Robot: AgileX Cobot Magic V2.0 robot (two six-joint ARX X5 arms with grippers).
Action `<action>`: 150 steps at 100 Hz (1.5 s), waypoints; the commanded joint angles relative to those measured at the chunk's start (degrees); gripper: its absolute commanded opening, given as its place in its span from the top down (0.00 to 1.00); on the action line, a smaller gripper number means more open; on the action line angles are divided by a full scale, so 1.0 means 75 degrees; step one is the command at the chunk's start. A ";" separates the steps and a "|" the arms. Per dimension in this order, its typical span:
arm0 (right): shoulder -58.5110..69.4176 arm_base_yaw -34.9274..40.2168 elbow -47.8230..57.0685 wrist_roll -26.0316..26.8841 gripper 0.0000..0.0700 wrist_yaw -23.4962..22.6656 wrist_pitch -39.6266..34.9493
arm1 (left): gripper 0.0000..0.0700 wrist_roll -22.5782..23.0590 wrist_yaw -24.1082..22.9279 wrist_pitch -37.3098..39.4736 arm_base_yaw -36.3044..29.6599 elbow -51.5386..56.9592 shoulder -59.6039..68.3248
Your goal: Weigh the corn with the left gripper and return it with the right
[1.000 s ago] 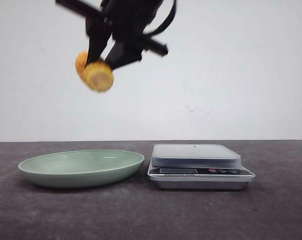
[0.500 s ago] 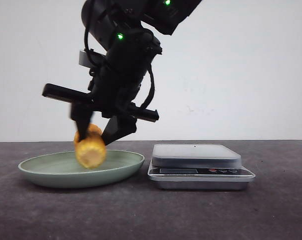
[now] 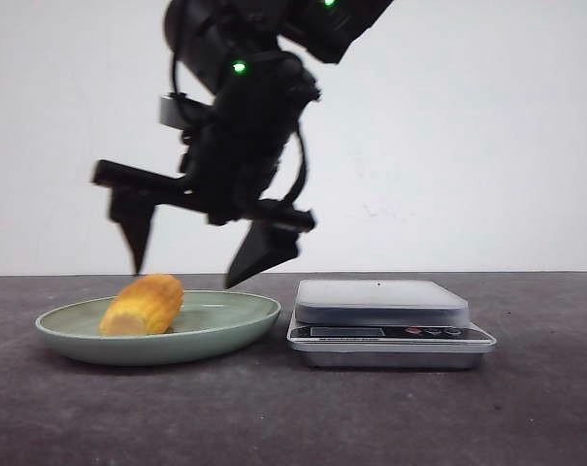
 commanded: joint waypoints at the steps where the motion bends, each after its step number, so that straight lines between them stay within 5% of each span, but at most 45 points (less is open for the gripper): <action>1: -0.0641 -0.0105 0.0184 -0.0493 0.20 0.0035 -0.0032 | 0.38 0.0073 -0.0131 0.0134 -0.0029 0.0108 -0.0006; 26: -0.3334 -0.0769 0.0184 -0.1472 0.20 0.0160 -0.1011 | 0.38 0.0219 -0.0181 0.0414 -0.0029 0.0108 -0.0006; 51: -0.6525 -0.0915 0.0184 -0.2643 0.20 0.1533 -0.2366 | 0.38 0.0286 -0.0181 0.0877 -0.0032 0.0108 -0.0003; 85: -0.9492 -0.0860 -0.0114 -0.2576 0.21 0.2378 -0.5455 | 0.39 0.0198 -0.0178 0.1256 -0.0032 0.0108 -0.0003; 128: -1.2651 -0.0860 -0.3532 -0.1472 0.21 0.1950 -0.5050 | 0.39 0.0877 -0.0178 0.2113 -0.0032 -0.0166 -0.0006; 144: -1.2834 -0.0860 -0.4223 -0.1081 0.22 0.1679 -0.4619 | 0.54 0.0854 -0.0175 0.2218 -0.0032 -0.0670 -0.0006; 150: -1.2829 -0.0860 -0.4296 -0.1070 0.41 0.1687 -0.4453 | 0.68 0.0831 -0.0169 0.2369 -0.0032 -0.0889 -0.0006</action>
